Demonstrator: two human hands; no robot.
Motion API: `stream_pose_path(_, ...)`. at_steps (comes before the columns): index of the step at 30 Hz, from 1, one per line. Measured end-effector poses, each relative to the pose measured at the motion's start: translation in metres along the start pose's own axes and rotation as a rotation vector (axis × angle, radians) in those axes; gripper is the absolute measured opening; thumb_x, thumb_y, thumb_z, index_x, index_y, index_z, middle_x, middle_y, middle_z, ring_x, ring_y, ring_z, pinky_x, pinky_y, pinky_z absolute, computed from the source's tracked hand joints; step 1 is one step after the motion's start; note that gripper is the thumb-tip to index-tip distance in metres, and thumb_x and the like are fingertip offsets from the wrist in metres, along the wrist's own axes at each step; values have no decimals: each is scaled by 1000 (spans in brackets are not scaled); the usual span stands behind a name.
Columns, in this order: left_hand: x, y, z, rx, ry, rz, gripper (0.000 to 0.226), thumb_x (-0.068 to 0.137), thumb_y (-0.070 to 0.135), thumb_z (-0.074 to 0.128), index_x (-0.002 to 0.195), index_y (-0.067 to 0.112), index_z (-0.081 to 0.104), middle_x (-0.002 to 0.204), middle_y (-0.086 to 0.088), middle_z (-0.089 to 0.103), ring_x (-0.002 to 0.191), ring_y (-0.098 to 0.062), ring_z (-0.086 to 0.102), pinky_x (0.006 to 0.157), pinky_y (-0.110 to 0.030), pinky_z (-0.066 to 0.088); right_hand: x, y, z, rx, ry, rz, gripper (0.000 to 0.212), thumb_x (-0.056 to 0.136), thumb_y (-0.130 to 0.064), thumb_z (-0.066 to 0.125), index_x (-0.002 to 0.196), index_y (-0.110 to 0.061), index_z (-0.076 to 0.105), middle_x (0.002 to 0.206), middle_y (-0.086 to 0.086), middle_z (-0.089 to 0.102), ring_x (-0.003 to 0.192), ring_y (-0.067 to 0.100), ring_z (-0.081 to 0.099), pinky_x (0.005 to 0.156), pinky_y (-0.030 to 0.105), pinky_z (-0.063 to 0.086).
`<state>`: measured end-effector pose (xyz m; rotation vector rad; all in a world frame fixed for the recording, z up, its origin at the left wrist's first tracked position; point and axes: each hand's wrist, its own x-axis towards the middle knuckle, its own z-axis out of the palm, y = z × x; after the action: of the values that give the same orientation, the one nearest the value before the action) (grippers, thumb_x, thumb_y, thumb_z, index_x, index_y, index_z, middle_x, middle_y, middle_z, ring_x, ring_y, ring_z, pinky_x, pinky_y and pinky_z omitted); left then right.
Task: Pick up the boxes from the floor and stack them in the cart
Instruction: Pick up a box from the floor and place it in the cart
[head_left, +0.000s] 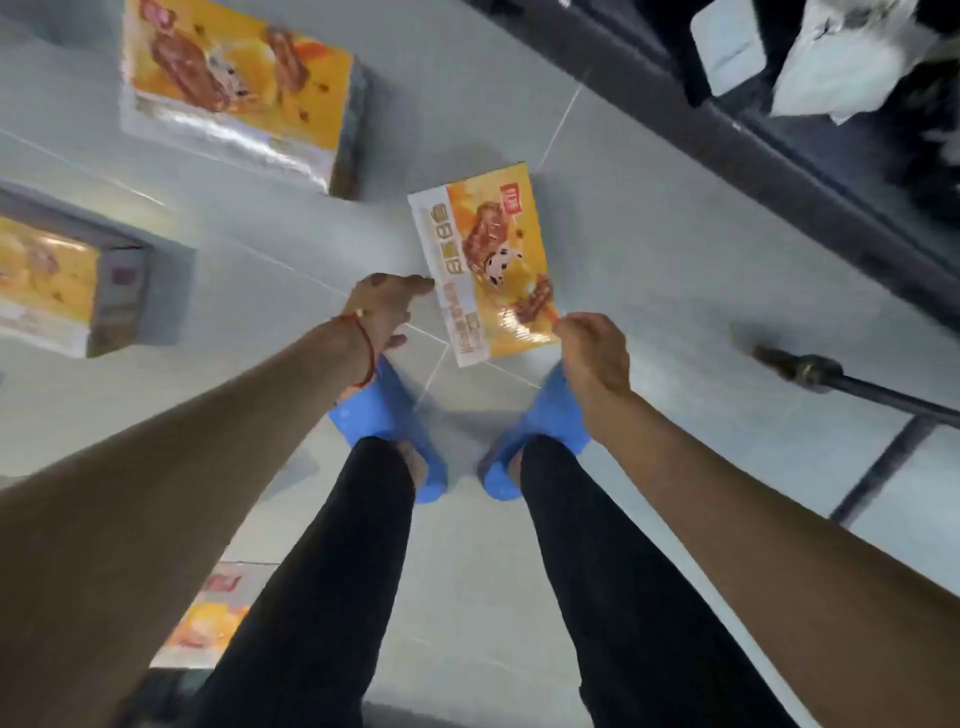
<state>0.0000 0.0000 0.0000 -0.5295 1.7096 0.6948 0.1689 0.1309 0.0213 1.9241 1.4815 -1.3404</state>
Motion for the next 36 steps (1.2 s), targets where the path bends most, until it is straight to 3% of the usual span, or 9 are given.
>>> stream_pose_path(3, 46, -2, 15, 15, 43, 68, 40, 89, 39, 71, 119, 17, 59, 123, -3, 56, 113, -21, 52, 93, -35, 45, 39, 5, 24, 13, -16, 8, 52, 95, -45, 64, 139, -18, 57, 138, 7, 61, 126, 28, 57, 97, 32, 43)
stream_pose_path(7, 87, -7, 28, -118, -29, 51, 86, 83, 48, 75, 150, 17, 31, 129, -1, 59, 119, -20, 54, 105, -43, 45, 89, 14, 52, 182, -150, 8, 56, 76, -58, 75, 121, -26, 64, 113, -1, 74, 97, 20, 73, 92, 43, 56)
stream_pose_path(11, 110, -12, 50, -130, -39, 129, 57, 86, 50, 71, 130, 19, 54, 113, 2, 72, 104, -21, 69, 91, -45, 53, 117, 23, 60, 199, -265, -77, 50, 79, -42, 84, 124, -29, 67, 106, -11, 78, 89, 12, 76, 76, 31, 58)
stream_pose_path(16, 107, -14, 66, -156, 36, 175, 44, 89, 48, 66, 122, 20, 57, 106, 1, 74, 93, -23, 72, 86, -52, 57, 119, 30, 58, 204, -294, -90, 52, 79, -33, 88, 126, -32, 66, 108, -14, 78, 92, 10, 77, 84, 34, 61)
stream_pose_path(22, 70, -21, 51, -172, 37, 152, 40, 95, 44, 61, 125, 18, 57, 109, -2, 73, 96, -27, 71, 86, -53, 56, 88, 29, 31, 108, -345, -118, 70, 77, -24, 91, 137, -26, 55, 117, -11, 73, 90, 1, 73, 63, 10, 53)
stream_pose_path(27, 25, -33, 29, -253, -10, 92, 18, 100, 40, 55, 103, 22, 56, 81, 0, 65, 78, -23, 64, 66, -34, 51, 48, 17, 10, 16, -447, -155, 77, 74, -18, 93, 133, -27, 43, 104, -22, 58, 87, -10, 63, 75, 18, 51)
stream_pose_path(29, 4, -37, 20, -303, -32, 77, 17, 102, 38, 52, 104, 22, 57, 82, -3, 65, 80, -26, 63, 71, -35, 52, 28, 11, 2, -23, -471, -183, 79, 73, -21, 94, 131, -29, 41, 102, -23, 55, 91, -5, 62, 76, 18, 51)
stream_pose_path(33, -54, -29, 1, -398, -73, 30, 21, 105, 31, 43, 97, 20, 59, 69, 1, 70, 64, -17, 66, 57, -25, 52, -20, 2, -13, -44, -445, -237, 97, 53, -41, 102, 129, -37, 41, 119, 1, 63, 109, 18, 66, 91, 41, 59)
stream_pose_path(36, -109, -17, -13, -330, -36, -3, 15, 98, 25, 49, 87, 21, 57, 73, 0, 64, 73, -21, 60, 68, -31, 49, -64, -7, -31, -84, -401, -306, 112, 47, -45, 99, 137, -39, 34, 131, -1, 53, 119, 19, 57, 95, 43, 56)
